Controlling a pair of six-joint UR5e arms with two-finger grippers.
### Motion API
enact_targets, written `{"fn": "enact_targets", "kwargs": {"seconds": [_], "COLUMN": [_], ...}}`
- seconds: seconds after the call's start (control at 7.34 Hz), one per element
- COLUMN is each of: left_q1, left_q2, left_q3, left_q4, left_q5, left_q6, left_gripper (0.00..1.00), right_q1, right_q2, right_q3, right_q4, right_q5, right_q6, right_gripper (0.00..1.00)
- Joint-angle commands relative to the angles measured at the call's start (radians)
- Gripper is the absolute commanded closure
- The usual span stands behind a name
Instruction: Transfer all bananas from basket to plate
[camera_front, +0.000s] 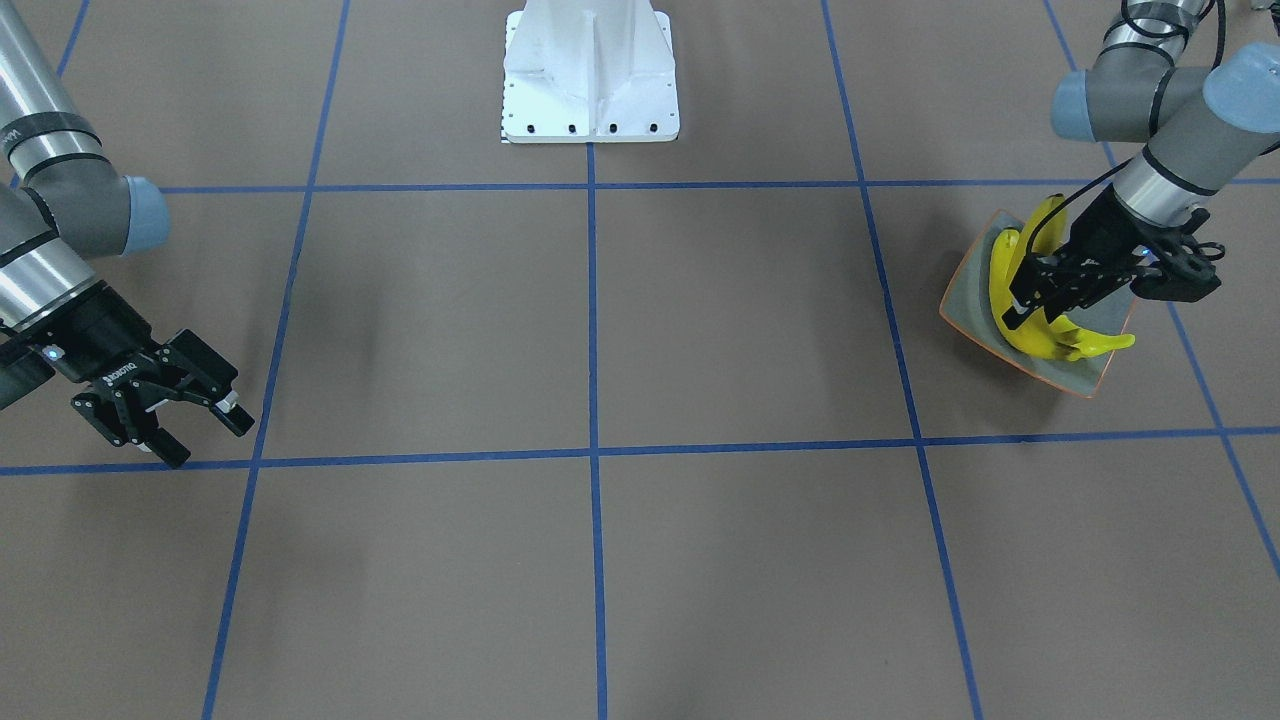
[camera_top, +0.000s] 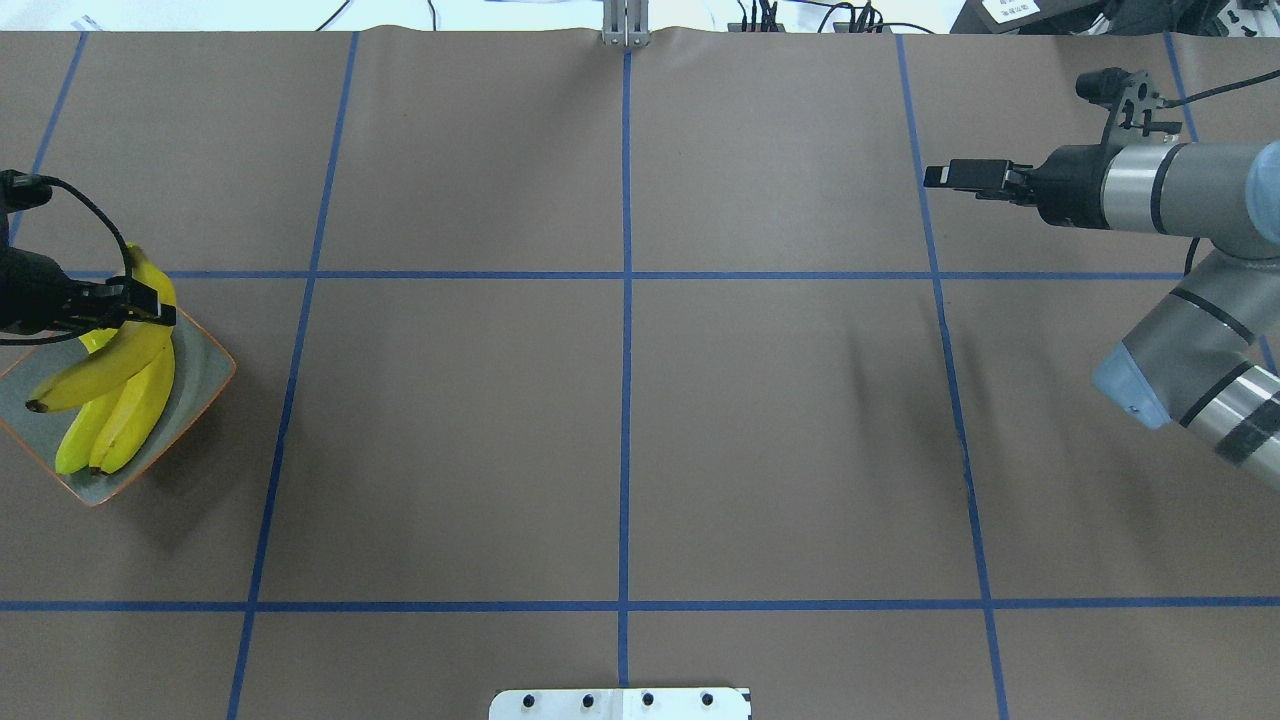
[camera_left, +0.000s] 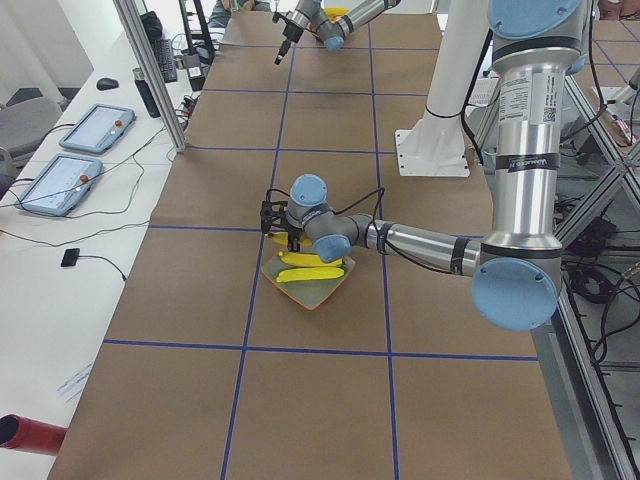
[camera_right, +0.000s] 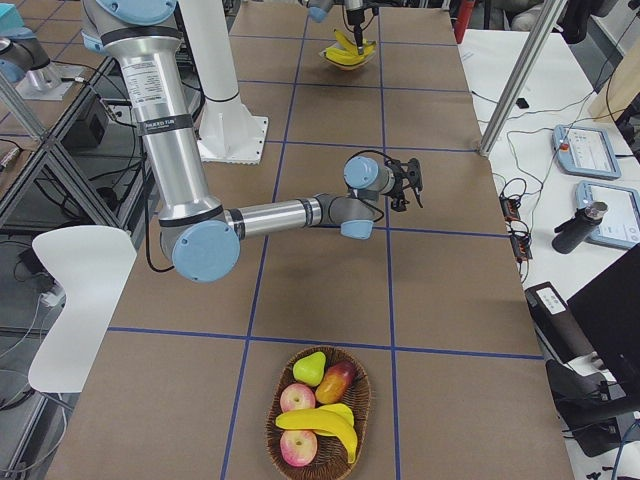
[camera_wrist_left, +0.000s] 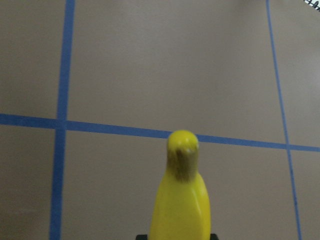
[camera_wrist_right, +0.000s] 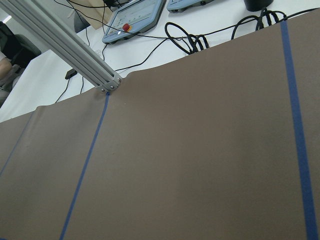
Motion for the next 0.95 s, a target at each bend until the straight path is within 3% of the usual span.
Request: {"fn": "enact_targets", "kwargs": {"seconds": [0.0, 0.27, 0.82], "left_q1": [0.038, 0.125, 0.117], "left_q2": [0.013, 0.009, 0.02], "left_q3": [-0.019, -0.019, -0.031], "left_q4": [0.022, 0.022, 0.022], "left_q5": [0.038, 0.113, 0.105], "left_q6": [-0.075, -0.082, -0.069], "left_gripper": [1.0, 1.0, 1.0], "right_q1": [0.007, 0.007, 0.005], "right_q2": [-0.006, -0.009, -0.021], "right_q3": [0.0, 0.0, 0.002], "right_q4": [-0.006, -0.006, 0.0], "right_q5": [0.008, 0.005, 0.0], "right_q6": [-0.009, -0.009, -0.009], "right_gripper": [0.0, 0.0, 0.0]}}
